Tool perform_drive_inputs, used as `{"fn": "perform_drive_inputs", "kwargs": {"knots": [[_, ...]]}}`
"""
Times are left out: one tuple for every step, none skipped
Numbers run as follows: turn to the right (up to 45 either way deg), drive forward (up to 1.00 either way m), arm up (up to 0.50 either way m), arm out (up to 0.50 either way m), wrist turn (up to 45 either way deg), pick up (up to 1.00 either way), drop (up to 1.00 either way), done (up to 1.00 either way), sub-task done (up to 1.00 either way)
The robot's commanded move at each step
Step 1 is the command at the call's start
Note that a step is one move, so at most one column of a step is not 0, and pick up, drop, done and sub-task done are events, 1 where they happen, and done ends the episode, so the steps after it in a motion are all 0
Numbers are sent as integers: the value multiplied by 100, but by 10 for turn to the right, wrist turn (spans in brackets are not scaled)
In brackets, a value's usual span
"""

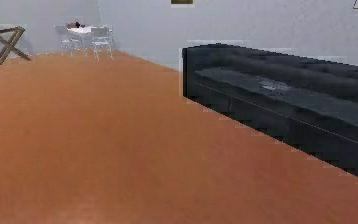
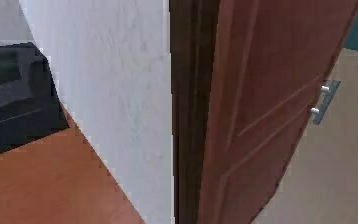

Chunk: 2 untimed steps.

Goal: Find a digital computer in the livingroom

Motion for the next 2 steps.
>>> {"fn": "perform_drive_inputs", "kwargs": {"knots": [[390,0,0,0,0,0,0,0,0],[0,100,0,0,0,0,0,0,0]]}}
